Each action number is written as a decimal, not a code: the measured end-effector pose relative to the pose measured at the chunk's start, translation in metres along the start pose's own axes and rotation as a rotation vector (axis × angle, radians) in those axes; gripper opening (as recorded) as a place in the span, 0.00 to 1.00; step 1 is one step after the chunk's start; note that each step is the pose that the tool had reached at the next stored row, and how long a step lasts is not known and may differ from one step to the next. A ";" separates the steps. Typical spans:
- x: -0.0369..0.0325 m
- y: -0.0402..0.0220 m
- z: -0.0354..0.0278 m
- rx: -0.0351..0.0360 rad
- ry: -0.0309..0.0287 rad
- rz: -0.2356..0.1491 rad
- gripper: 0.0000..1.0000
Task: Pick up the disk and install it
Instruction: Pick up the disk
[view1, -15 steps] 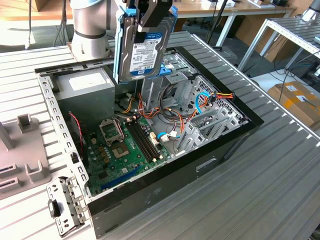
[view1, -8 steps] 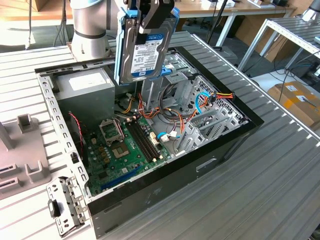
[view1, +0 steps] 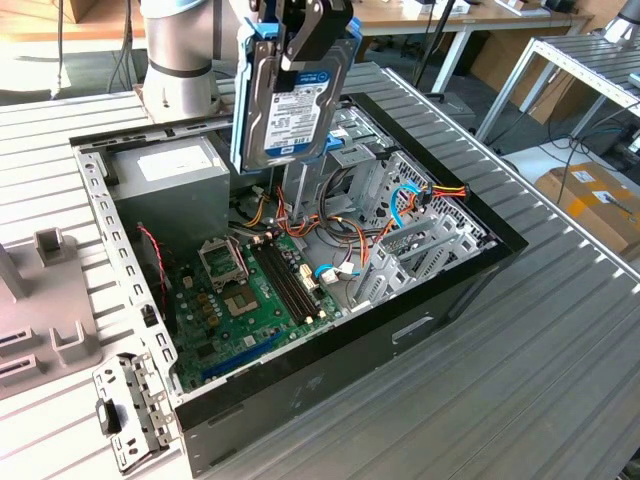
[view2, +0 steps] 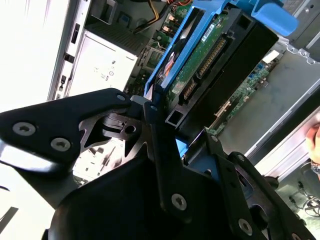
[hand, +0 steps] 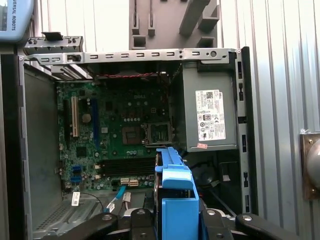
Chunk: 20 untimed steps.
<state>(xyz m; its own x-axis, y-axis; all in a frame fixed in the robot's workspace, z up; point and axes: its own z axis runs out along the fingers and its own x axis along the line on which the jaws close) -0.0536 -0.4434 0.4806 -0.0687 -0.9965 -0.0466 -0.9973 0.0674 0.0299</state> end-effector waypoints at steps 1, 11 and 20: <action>0.0005 0.0000 0.0000 0.0000 0.0000 0.000 0.36; 0.0073 -0.0005 -0.0002 0.0000 0.0000 0.000 0.36; 0.0148 -0.0010 -0.0005 0.0000 0.0000 0.000 0.36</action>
<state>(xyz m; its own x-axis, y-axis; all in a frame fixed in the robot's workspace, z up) -0.0536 -0.4583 0.4804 -0.0687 -0.9965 -0.0467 -0.9973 0.0674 0.0299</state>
